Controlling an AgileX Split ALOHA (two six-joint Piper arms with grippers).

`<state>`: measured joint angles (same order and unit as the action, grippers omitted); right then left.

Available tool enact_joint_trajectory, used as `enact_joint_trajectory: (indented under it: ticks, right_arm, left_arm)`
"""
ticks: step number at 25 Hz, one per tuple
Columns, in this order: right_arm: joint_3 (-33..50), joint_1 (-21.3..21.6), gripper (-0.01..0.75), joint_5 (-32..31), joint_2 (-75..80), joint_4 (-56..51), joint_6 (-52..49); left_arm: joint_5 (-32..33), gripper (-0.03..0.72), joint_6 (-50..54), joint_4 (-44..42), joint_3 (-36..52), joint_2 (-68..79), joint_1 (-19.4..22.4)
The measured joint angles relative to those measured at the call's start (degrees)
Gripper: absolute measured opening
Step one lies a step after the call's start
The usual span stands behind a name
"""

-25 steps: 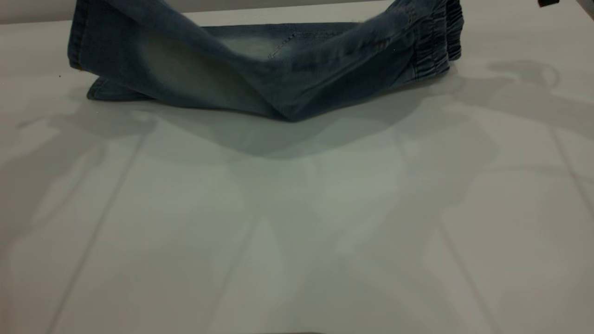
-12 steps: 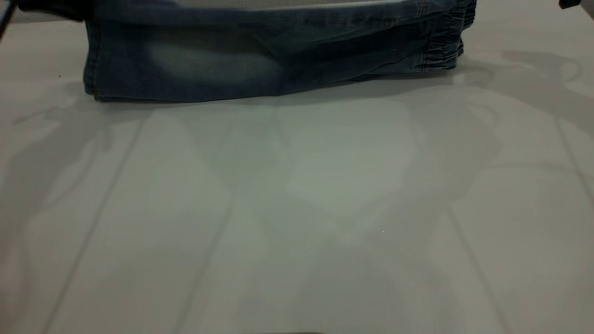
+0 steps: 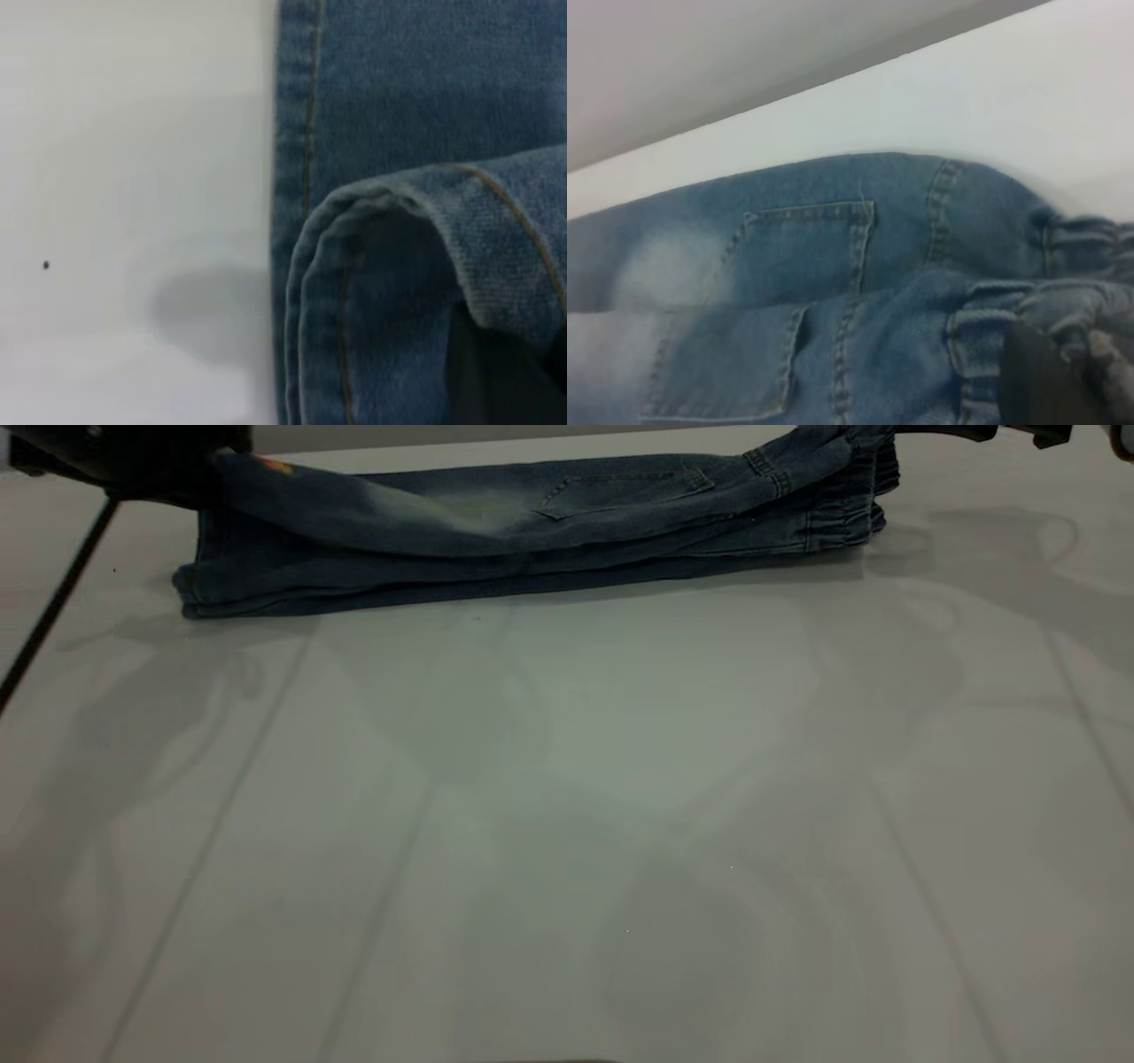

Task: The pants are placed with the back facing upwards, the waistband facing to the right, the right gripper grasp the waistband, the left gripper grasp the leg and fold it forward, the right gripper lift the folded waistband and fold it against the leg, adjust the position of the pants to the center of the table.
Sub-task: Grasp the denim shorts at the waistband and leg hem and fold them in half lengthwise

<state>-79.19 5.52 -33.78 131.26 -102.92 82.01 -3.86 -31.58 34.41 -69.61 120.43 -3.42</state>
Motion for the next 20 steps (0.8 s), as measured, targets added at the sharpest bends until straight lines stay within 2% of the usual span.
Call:
enact_joint_trajectory:
  ticks: [7, 11, 14, 16, 20]
  right_arm:
    - [-2.58, 0.0, 0.043, 0.75, 0.43, 0.06, 1.2]
    - [-4.39, 0.0, 0.085, 1.93, 1.22, -0.04, 2.88]
    - [-5.72, 0.0, 0.172, 2.59, 2.61, -0.09, 3.79]
    - [-6.15, 0.0, 0.278, 3.1, 3.26, -0.09, 3.96]
    - [-6.26, 0.0, 0.515, 3.69, 3.42, -0.09, 4.13]
  left_arm:
    - [-8.77, 0.036, -1.04, 0.11, -0.02, 2.98, -0.75]
    - [-11.09, 0.044, -1.32, -1.58, -0.08, 4.11, -0.75]
    - [-11.41, 0.074, -1.32, -7.44, -0.13, 4.89, -0.75]
    - [-11.61, 0.116, -1.32, -10.87, -0.13, 5.34, -0.75]
    - [-12.99, 0.26, -2.37, -16.43, -0.13, 5.42, -0.75]
